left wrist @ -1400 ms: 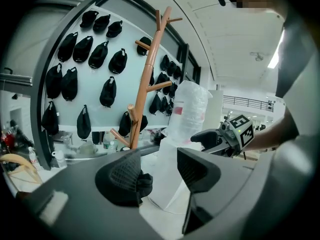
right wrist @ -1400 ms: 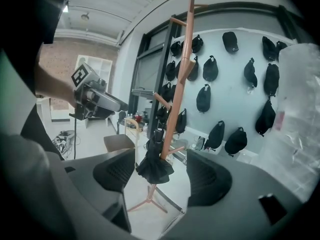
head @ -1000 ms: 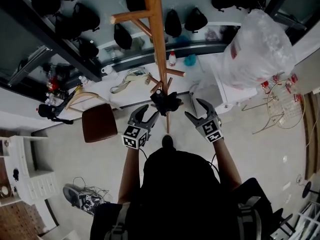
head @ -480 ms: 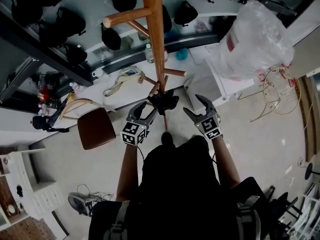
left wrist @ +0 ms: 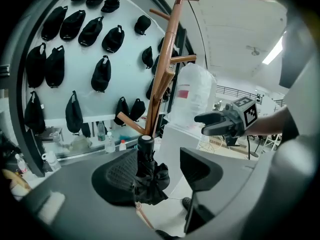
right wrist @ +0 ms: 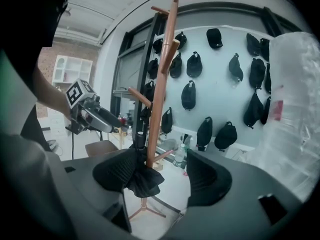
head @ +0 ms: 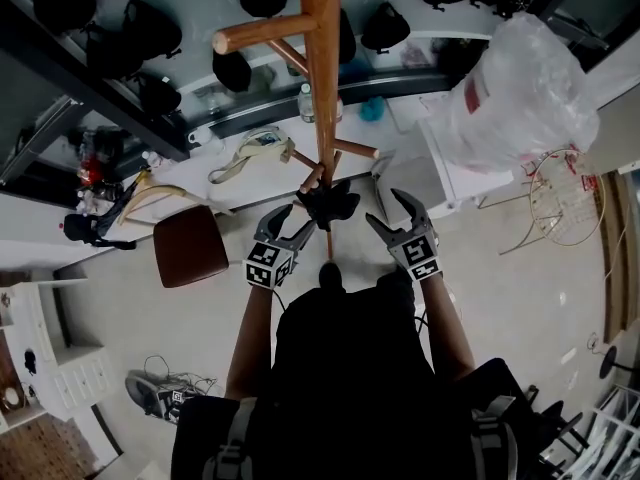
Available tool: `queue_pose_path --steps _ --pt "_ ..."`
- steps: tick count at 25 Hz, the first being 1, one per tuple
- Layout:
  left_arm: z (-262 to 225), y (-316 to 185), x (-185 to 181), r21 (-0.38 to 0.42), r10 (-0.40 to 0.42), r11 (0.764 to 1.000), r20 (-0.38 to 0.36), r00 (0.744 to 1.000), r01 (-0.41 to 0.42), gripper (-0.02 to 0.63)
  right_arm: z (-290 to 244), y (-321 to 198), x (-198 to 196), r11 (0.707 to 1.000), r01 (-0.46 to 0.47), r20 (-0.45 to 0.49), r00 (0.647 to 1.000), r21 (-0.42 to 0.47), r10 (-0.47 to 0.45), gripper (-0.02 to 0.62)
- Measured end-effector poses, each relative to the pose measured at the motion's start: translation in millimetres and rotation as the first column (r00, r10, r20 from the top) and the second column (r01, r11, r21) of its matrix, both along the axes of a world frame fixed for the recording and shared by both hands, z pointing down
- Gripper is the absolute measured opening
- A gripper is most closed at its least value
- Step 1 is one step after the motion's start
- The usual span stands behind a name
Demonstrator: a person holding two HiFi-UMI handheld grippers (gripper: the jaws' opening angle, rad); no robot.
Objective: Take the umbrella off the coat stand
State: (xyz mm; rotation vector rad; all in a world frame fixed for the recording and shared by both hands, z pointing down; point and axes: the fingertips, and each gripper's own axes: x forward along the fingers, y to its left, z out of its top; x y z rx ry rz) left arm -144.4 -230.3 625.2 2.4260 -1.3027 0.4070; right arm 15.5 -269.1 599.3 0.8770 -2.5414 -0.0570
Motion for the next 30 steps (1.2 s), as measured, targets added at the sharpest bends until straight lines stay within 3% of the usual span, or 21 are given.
queue_pose_path --steps 18,24,30 --pt "51.3 -25.3 3.3 -0.032 -0.165 0.986 -0.051 0.985 0.164 0.333 4.1 -10.7 16.2 0.992 0.12 -0.092 0.988 -0.026 -0.122 0.324" --pt "81.1 -35.1 -4.3 -0.063 -0.219 0.975 -0.054 0.974 0.215 0.377 1.6 -15.6 16.5 0.992 0.128 -0.102 0.986 -0.025 -0.13 0.324" --pt "103.5 -45.4 4.6 -0.094 -0.22 0.972 -0.058 0.974 0.214 0.403 9.0 -14.6 30.5 0.993 0.109 -0.129 0.985 -0.045 -0.114 0.324"
